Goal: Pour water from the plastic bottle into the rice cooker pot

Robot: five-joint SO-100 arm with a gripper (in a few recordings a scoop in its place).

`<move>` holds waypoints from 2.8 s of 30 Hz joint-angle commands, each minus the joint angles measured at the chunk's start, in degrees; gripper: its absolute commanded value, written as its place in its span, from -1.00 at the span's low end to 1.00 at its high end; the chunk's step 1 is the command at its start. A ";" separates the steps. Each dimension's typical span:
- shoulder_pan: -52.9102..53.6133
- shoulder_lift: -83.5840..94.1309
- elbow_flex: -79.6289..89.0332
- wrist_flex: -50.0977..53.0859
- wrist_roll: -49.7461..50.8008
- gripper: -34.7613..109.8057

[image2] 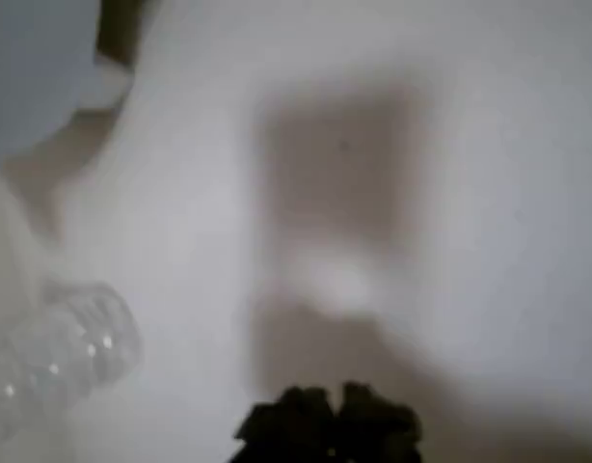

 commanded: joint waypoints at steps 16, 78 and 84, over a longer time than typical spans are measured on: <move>-0.18 0.44 -0.26 0.26 -0.70 -0.51; -12.13 -114.43 -45.88 -124.80 -84.29 0.19; -12.66 -121.99 -51.06 -129.37 -84.29 0.19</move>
